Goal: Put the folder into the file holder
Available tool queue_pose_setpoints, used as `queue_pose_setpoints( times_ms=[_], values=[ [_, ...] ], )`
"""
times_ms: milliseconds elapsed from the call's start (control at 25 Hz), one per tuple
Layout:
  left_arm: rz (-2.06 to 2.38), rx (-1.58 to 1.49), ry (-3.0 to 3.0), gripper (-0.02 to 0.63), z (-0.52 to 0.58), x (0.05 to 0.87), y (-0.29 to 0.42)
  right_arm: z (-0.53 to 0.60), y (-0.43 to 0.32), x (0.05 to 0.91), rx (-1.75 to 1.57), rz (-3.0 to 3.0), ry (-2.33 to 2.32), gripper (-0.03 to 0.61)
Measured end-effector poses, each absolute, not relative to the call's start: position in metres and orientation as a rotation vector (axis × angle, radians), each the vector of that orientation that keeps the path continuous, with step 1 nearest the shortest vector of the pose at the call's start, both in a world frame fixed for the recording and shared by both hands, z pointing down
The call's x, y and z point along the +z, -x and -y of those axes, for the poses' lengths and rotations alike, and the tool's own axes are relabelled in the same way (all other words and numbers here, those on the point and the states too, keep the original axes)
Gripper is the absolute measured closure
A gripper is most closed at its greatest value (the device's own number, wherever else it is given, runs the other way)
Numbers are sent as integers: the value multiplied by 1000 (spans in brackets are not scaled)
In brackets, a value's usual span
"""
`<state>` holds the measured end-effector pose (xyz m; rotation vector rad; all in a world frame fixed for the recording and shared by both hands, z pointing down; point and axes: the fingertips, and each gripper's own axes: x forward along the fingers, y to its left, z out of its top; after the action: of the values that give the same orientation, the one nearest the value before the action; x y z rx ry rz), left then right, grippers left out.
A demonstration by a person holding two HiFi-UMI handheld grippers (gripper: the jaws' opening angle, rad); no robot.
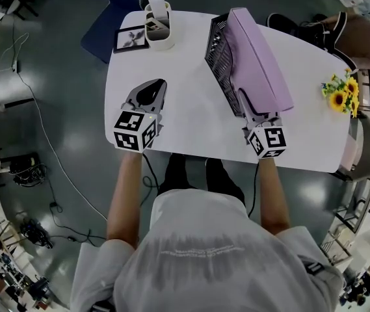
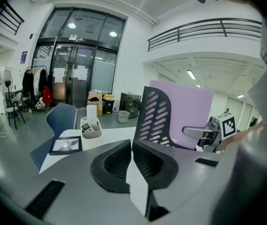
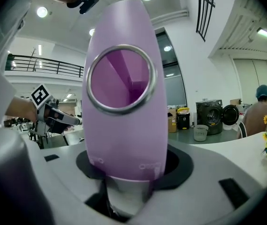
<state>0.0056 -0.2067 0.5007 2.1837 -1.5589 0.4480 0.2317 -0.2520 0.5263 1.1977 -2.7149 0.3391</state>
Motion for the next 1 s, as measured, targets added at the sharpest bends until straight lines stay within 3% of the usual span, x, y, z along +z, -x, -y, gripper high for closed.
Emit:
queue_pose_setpoints(
  times_ms=[640,1000],
  values=[
    [1498,411,-2236,588,207,499,-15,226,-249,505,387,2670,-1037,250],
    [1454,373,-2370,588,230,464,-26,213,-296,444,299,2689,-1164,245]
  ],
)
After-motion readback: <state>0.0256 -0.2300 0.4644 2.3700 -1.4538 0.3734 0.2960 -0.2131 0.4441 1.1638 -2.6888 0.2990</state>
